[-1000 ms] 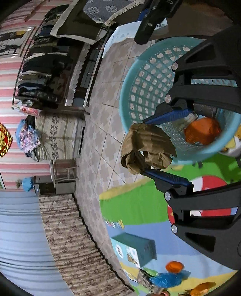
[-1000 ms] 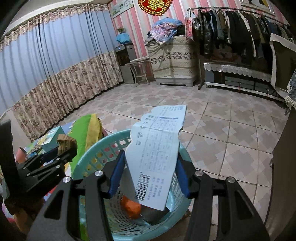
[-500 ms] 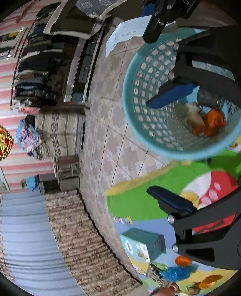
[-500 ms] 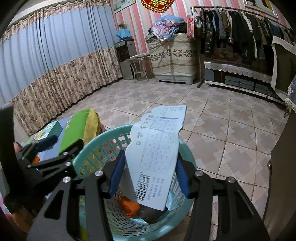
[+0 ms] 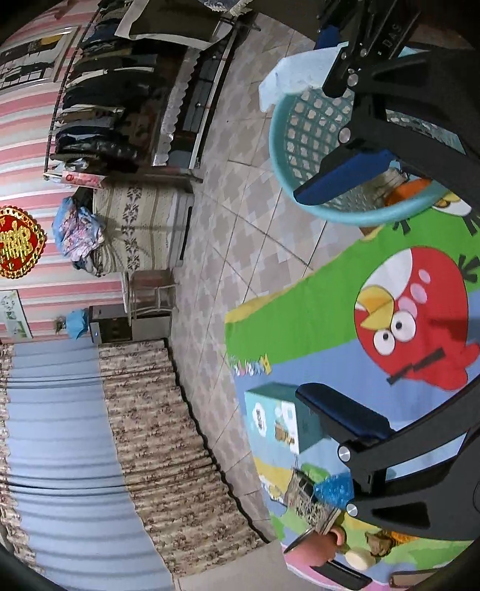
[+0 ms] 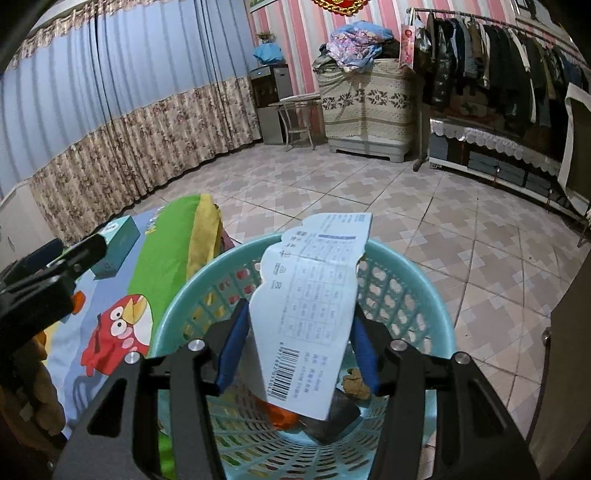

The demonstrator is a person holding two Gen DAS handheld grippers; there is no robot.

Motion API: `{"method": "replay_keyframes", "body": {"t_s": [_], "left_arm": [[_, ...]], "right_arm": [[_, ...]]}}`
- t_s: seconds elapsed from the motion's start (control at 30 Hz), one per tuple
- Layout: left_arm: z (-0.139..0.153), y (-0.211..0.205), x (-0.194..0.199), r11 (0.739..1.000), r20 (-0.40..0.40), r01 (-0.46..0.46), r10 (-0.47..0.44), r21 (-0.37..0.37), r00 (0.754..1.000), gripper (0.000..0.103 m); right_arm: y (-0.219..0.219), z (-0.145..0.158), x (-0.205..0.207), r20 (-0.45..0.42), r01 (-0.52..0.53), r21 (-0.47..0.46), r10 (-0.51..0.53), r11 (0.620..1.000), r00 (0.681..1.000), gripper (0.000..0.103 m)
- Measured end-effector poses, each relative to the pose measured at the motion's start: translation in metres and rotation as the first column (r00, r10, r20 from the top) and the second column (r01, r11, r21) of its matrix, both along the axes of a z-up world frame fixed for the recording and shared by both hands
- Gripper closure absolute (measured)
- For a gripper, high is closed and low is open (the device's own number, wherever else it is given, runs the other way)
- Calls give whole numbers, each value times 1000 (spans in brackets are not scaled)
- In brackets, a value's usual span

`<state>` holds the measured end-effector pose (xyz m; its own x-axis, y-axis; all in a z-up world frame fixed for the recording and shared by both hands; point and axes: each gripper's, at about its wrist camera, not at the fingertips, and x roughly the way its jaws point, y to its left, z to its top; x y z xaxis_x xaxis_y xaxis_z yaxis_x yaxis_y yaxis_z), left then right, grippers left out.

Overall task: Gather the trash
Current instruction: 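Open the left tool to drop the paper while the right tool releases the receipt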

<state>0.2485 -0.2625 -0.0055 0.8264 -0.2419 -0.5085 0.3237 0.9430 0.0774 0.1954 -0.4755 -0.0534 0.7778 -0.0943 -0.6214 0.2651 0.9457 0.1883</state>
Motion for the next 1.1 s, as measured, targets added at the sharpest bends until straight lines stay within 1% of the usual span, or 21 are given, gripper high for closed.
{"method": "replay_keyframes", "body": {"t_s": [0.03,0.07,0.2,0.4,0.63,0.7,0.9,1.1], "left_arm": [[1,1,0,1000,0,-4,4,-3,1000,8],[1,3,0,1000,1,-8,8,-6,1000,8],[0,11,-3,1000,4,-22,22,-12,1000,8],[-2,20,-7,999,2,-38,38,-7,999,7],[-3,42,-12,998,0,-61,61,-13,998,6],[-3,51,-14,998,-1,-69,69,-14,998,6],[-7,75,-22,996,-11,-91,91,-22,996,6],[-10,102,-31,993,-18,-113,112,-18,994,6]], "right_arm": [[0,0,-1,4,3,6,-3,1000,1000,32],[1,0,-1,5,7,5,-7,1000,1000,26],[1,-2,-1,1,18,8,-18,1000,1000,21],[3,1,0,1,38,-14,-38,999,999,18],[10,7,-1,20,45,-30,-45,999,999,18],[14,8,0,24,41,-35,-40,999,999,18],[37,13,2,33,8,-92,-5,996,999,18],[61,19,3,50,-26,-96,31,995,998,18]]}}
